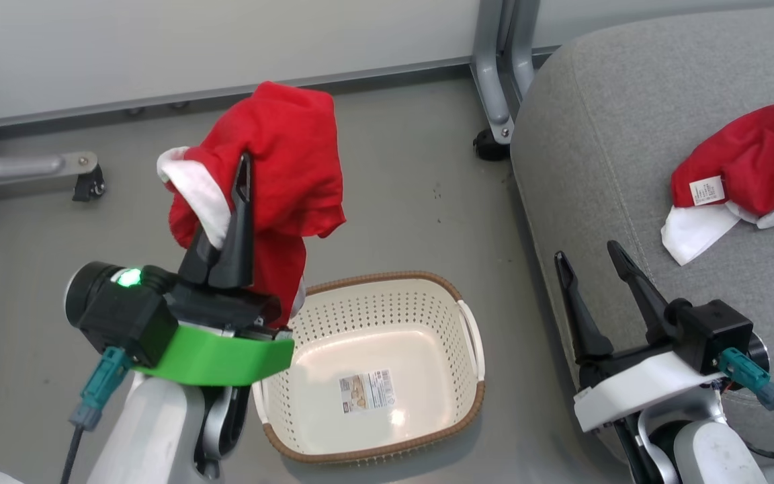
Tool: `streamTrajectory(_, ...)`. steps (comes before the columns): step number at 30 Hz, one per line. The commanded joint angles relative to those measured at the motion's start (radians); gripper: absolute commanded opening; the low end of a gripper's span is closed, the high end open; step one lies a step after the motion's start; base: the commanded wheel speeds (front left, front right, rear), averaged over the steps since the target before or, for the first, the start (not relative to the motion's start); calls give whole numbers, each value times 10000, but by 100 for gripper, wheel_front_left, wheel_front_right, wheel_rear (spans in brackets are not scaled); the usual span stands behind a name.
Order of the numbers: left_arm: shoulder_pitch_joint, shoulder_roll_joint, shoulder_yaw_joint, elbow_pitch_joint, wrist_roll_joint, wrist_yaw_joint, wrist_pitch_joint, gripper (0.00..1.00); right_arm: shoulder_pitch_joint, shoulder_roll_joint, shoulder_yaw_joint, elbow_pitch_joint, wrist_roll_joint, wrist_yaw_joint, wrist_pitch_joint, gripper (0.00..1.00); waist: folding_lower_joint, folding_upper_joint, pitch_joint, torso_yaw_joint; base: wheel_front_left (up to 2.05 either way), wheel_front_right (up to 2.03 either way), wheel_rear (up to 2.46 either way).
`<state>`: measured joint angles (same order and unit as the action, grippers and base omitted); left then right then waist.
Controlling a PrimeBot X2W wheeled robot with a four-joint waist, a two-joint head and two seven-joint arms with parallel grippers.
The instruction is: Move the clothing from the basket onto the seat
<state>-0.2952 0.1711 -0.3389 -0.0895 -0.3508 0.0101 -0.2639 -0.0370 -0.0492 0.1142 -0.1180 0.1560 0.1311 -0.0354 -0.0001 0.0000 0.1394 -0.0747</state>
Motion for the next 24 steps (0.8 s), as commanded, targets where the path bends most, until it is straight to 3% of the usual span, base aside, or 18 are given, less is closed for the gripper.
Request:
streamTrajectory(1, 267, 42, -55, -86, 88, 60, -5, 0, 225, -27, 11, -32, -35, -7, 72, 100, 1, 0, -462, 55, 0, 0, 0)
streamTrajectory(12, 1450, 20, -468, -356, -104, 222, 238, 0, 1008, -27, 151, -168, 132, -7, 425, 100, 1, 0, -1191, 16, 0, 0, 0)
streamTrajectory(24, 1503, 119, -517, -553, -199, 302, 347, 0, 1015, -27, 275, -250, 194, -7, 474, 100, 1, 0, -1162, 60, 0, 0, 0)
